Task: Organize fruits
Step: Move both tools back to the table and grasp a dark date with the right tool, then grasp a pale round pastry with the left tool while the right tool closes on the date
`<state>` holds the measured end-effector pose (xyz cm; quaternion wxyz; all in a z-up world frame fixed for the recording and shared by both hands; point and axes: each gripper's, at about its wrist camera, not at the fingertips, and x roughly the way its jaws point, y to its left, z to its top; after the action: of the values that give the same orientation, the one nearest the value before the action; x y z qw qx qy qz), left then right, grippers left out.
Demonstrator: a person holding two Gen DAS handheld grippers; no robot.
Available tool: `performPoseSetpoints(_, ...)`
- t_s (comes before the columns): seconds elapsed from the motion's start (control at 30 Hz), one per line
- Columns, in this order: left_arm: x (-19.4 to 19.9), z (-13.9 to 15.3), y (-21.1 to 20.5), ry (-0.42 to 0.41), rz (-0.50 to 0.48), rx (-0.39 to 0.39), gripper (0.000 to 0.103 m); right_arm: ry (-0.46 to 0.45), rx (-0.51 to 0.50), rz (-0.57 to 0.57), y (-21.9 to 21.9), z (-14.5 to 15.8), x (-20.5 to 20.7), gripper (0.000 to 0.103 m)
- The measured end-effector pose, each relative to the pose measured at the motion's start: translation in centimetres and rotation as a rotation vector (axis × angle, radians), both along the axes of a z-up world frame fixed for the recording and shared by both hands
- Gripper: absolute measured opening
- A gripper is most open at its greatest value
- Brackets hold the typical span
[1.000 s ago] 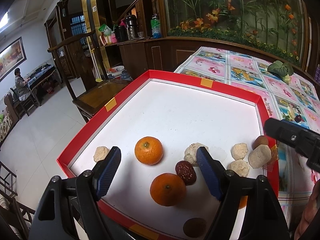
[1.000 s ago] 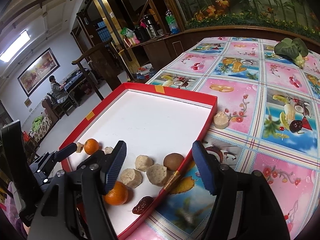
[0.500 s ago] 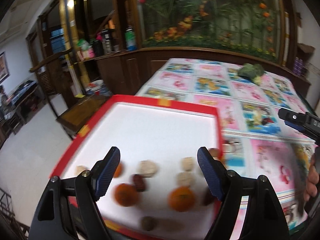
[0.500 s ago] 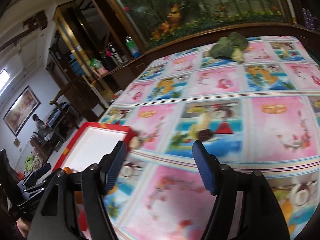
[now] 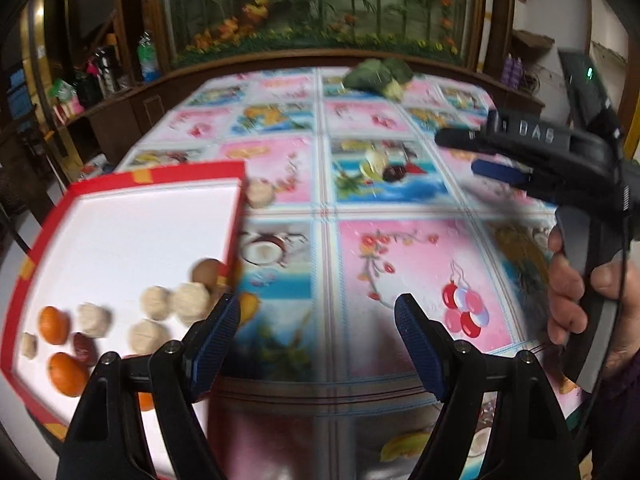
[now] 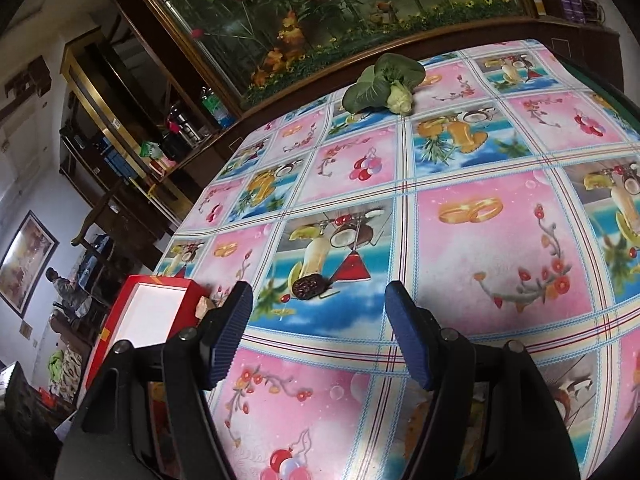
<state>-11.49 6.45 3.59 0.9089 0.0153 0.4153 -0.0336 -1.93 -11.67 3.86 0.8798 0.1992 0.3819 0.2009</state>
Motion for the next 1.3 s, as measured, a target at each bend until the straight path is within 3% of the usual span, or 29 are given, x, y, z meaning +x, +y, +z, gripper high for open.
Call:
performPoseSetpoints(0.3,2.1,-0.7,1.8,-0.009,0.044,-0.047,0.08,0.033,-0.031,0.068,2.8,-1.0,2.1,0.07)
performPoseSetpoints(0.43,3.8,-0.7,2.7,-0.004,0.07,-0.071,0.08,0.034,-0.155,0.103,5.4,-1.6,2.9,0.07)
performPoseSetpoints(0.5,4.6,-0.6,3.6,-0.01,0.093,-0.105,0.08,0.036,-0.203,0.114,6.2,-2.0,3.3,0.066)
performPoseSetpoints(0.67,6.7,-0.5,4.6,0.002,0.158,-0.104,0.08,0.039,-0.284,0.125,6.7,-2.5,3.3,0.049)
performPoseSetpoints(0.83,8.9,-0.5,4.8,0.005,0.212,-0.083,0.08,0.07,-0.248,0.104,5.5,-2.6,3.8,0.036)
performPoseSetpoints(1.03,11.0,-2.0,4.0,0.054,0.193,-0.054,0.071,0.092,-0.21,0.097,5.2,-2.5,3.9,0.036)
performPoseSetpoints(1.1,11.2,-2.2,3.5,0.039,0.181,0.006,0.067,0.092,-0.21,0.098,5.1,-2.5,3.9,0.036)
performPoseSetpoints(1.3,11.5,-2.2,3.4,0.036,0.168,-0.004,0.06,0.113,-0.174,0.079,4.5,-2.5,4.0,0.034)
